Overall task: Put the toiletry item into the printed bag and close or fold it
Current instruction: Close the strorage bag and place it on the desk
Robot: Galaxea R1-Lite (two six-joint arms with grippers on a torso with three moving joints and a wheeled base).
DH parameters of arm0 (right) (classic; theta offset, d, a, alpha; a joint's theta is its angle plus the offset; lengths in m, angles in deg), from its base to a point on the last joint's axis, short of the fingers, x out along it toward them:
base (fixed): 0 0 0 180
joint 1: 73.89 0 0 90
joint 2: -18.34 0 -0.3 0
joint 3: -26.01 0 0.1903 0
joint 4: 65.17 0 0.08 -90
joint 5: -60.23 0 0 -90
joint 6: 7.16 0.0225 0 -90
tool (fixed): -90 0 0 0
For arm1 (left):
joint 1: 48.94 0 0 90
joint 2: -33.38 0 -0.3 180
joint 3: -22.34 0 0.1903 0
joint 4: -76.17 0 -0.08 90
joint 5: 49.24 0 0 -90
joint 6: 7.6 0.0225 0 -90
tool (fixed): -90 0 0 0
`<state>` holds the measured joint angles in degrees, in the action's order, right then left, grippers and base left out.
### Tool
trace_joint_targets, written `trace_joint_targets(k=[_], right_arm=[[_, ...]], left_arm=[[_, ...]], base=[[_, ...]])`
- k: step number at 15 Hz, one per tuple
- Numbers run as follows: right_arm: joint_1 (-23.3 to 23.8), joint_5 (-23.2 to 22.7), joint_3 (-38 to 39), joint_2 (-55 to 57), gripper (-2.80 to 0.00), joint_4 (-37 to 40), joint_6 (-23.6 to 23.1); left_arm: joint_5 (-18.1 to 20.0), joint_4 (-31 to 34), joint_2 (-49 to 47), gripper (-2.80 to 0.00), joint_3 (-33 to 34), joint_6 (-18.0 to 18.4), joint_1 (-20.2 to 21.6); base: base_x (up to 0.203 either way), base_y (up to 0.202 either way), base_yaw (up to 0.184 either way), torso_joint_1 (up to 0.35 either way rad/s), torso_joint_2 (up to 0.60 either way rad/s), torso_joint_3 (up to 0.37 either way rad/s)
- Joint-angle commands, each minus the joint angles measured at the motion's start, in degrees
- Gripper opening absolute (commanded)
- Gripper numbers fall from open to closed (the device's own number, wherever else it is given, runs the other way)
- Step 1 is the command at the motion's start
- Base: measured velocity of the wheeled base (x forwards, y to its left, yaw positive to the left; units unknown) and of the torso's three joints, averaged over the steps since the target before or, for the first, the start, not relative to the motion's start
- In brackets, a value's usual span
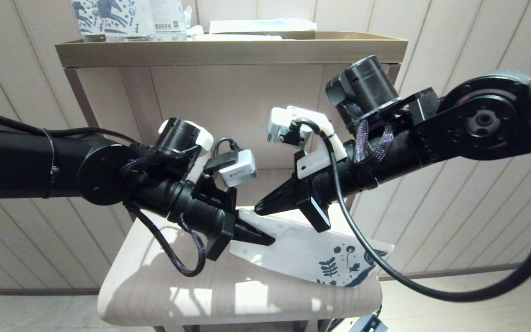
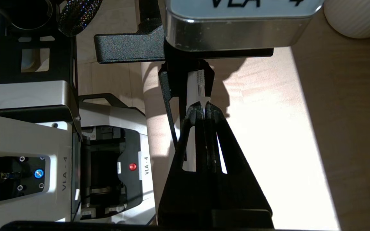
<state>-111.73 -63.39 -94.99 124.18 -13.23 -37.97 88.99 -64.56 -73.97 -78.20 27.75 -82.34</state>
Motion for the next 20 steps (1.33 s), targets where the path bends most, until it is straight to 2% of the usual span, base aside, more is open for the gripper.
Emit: trace_joint_targets(k=[1, 7, 8, 10, 11, 20], right_arm=[[-0.13, -0.22, 0.08, -0.81, -2.8, 0.17, 0.05], [-0.22, -0.48, 3.49, -3.97, -2.8, 0.11, 0.4], [-0.26, -0.63, 4.2, -3.97, 0.0, -0.31, 0.48], [-0.7, -0.75, 3.86, -3.71, 0.0, -0.65, 0.83], [-0.74, -1.12, 3.86, -3.62, -2.8, -0.63, 0.92], [-1.27, -1.99, 4.0, -2.95, -2.8, -3.63, 1.85]], left_arm=[[0.3, 0.25, 0.12, -2.8, 0.1, 0.16, 0.17], [0.8, 0.28, 1.79, -2.8, 1.68, 0.07, 0.27], [0.8, 0.28, 1.71, -2.8, 1.63, 0.07, 0.22], [0.8, 0.28, 1.71, -2.8, 1.51, -0.27, 0.21], [0.8, 0.19, 1.62, -2.8, 1.23, -0.57, 0.19], [0.8, 0.1, 1.53, -2.8, 1.33, -0.72, 0.18]], base=[[0.0, 0.0, 0.0, 0.0, 0.0, 0.0], [0.0, 0.0, 0.0, 0.0, 0.0, 0.0], [0.0, 0.0, 0.0, 0.0, 0.0, 0.0], [0.0, 0.0, 0.0, 0.0, 0.0, 0.0], [0.0, 0.0, 0.0, 0.0, 0.0, 0.0], [0.0, 0.0, 0.0, 0.0, 0.0, 0.0]])
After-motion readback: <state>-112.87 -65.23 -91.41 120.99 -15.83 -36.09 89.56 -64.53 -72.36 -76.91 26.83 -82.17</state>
